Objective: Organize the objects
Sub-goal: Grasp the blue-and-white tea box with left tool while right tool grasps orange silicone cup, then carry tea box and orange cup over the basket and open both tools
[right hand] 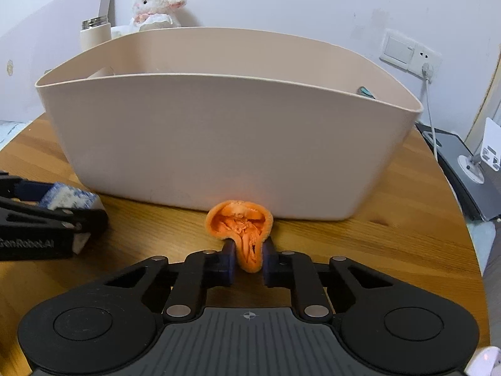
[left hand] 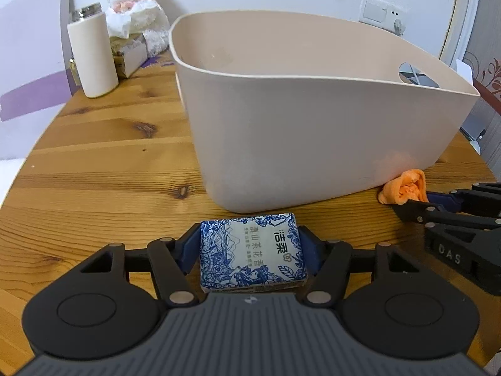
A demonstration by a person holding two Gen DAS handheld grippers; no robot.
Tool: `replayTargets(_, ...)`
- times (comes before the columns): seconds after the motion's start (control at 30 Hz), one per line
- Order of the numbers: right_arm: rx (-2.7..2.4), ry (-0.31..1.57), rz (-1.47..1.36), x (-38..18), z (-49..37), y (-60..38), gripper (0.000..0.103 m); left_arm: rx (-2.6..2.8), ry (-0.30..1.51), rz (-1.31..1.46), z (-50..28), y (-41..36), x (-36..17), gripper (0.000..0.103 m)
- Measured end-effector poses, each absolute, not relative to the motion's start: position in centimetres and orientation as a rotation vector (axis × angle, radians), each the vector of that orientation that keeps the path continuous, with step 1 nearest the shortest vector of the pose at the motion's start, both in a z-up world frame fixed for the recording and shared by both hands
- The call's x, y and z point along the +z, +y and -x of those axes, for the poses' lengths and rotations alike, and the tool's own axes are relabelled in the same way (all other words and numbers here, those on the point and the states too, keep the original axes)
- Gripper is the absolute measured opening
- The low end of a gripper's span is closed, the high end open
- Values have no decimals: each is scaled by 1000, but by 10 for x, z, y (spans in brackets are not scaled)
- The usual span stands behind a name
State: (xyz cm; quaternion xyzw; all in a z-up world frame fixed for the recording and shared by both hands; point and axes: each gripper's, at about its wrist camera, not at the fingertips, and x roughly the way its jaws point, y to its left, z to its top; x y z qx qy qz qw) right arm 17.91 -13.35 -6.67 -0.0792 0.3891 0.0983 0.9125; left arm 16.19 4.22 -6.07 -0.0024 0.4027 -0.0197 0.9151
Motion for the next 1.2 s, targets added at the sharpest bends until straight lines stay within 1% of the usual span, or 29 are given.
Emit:
replayTargets(0.13, 187, 753, 133, -51, -158, -141, 15, -55, 799, -7, -151, 43, -50, 66)
replayTargets(0.37, 155, 621, 100, -3, -129, -154, 15, -91, 710, -12, -133, 43, -14, 66)
replayTargets(0.73, 131, 485, 43, 52, -129, -159, 15, -136, 559, -13, -122, 37, 55, 66)
replayTargets(1.0, 126, 443, 56, 73, -156, -149, 15, -113, 514, -47, -148, 32, 81, 66)
replayTargets(1.2, 122, 463, 73, 65, -184, -138, 15, -80, 567, -39, -194, 29, 73, 66)
